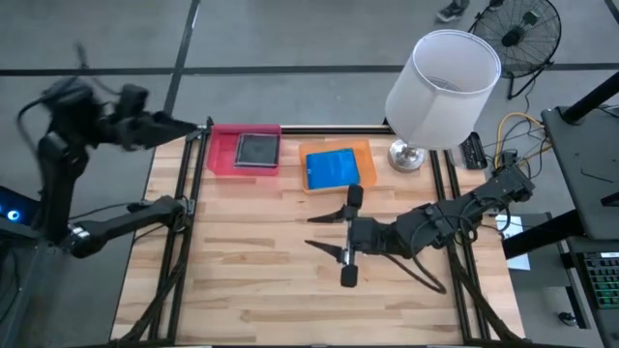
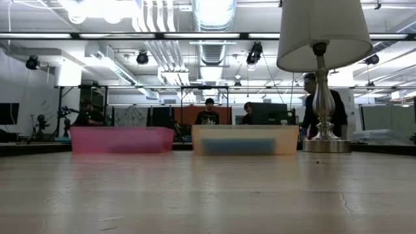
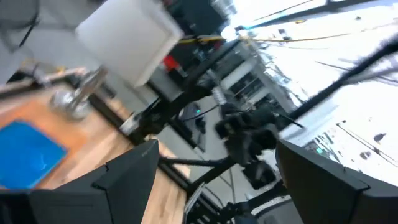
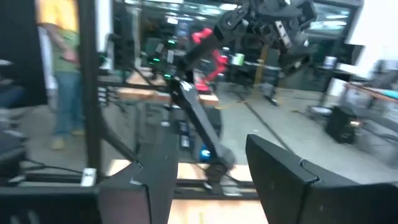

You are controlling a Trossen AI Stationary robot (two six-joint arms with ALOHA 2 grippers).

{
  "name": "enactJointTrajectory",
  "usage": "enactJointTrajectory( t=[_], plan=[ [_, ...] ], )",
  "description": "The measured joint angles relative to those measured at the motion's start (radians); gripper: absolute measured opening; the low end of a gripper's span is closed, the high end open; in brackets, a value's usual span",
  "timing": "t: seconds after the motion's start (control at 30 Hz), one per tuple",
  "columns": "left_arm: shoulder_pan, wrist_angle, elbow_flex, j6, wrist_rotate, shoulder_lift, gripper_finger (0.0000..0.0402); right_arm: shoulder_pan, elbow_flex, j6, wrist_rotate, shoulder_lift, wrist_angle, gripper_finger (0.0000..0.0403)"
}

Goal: Pick & place jewel cases by type
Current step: Return to Home Position

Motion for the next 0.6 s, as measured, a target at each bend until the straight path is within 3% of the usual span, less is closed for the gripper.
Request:
enactJointTrajectory(
  t=[0.27, 0.43, 0.6],
  plan=[
    [0.002, 0.051, 0.063, -0.046, -0.059, -0.133, 0.0299, 0.0, 0.068, 0.091, -0.153, 0.002, -0.008, 0.0143],
    [0.049, 0.05, 0.083, -0.065, -0.145, -0.184, 0.0245, 0.002, 0.121, 0.126, -0.253, 0.002, -0.047, 0.0085],
    [0.158, 0.062, 0.127, -0.093, -0.095, -0.223, 0.0177, 0.002, 0.139, 0.185, -0.321, 0.002, -0.065, 0.0031]
  ],
)
